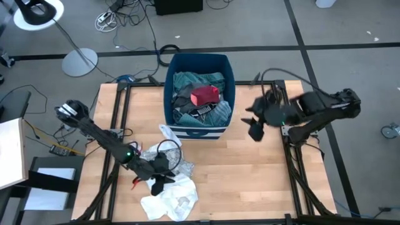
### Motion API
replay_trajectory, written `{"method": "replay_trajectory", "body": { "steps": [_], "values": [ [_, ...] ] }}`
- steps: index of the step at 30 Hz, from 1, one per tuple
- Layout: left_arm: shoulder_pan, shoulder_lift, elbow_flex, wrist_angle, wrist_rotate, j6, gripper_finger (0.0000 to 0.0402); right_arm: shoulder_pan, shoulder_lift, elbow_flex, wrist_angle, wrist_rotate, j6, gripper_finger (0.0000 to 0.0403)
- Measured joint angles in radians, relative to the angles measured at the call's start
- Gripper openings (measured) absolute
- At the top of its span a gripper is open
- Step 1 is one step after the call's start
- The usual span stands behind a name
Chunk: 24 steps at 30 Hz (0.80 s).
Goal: Sort clothes
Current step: Put the white underwear into the blue bin
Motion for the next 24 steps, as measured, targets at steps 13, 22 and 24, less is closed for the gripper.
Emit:
{"method": "replay_trajectory", "body": {
  "steps": [13,22,24],
  "values": [
    [0.011,0.093,0.036,0.023,-0.031,0.001,0.0043,0.365,-0.029,-0.487,0.15,0.248,0.507,0.021],
    [0.064,0.081,0.043,0.076,-0.074,0.056,0.0004,0.487,-0.028,-0.981,0.809,0.334,0.674,0.021],
    [0.085,0.08,0.067,0.061,-0.071,0.071,0.0003,0.496,-0.023,-1.075,1.006,0.335,0.656,0.021]
  ]
}}
